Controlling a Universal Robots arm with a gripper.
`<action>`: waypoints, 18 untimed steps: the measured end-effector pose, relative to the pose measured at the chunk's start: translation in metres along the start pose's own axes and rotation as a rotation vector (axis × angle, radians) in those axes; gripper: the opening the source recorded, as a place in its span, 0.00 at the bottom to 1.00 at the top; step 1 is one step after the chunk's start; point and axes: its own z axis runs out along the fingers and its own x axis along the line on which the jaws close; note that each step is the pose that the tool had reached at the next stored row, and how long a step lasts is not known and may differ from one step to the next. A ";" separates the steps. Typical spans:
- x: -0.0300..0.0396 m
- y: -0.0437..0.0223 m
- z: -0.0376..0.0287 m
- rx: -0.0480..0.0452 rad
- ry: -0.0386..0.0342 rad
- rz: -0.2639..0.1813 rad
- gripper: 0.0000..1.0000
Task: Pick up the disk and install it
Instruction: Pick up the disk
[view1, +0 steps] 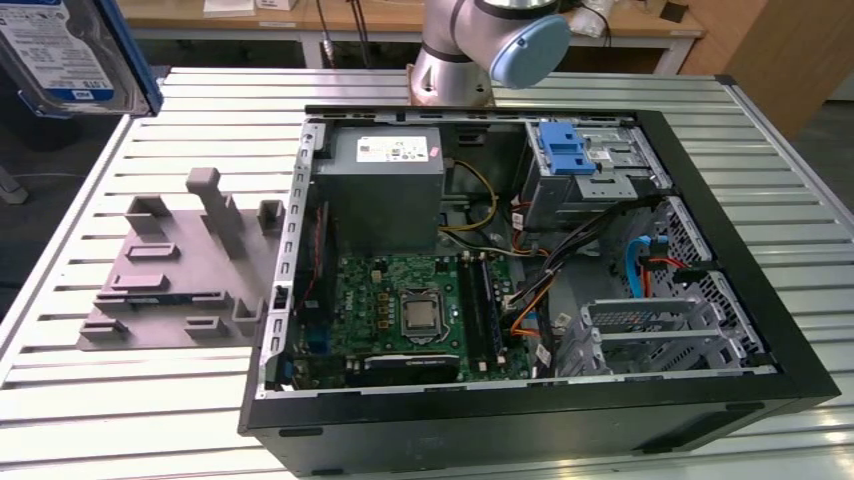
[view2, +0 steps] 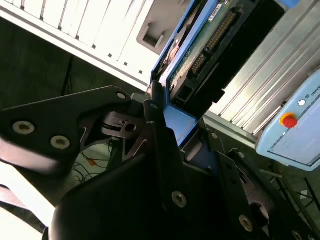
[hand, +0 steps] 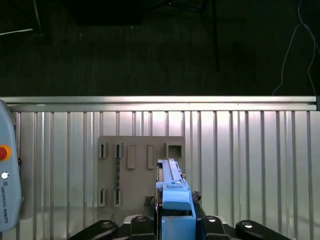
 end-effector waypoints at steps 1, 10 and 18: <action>-0.0001 -0.0066 -0.0002 0.0001 0.0001 0.000 0.36; -0.0001 -0.0097 -0.0002 0.0000 0.0002 0.000 0.36; -0.0002 -0.0120 -0.0003 0.0000 0.0001 0.000 0.36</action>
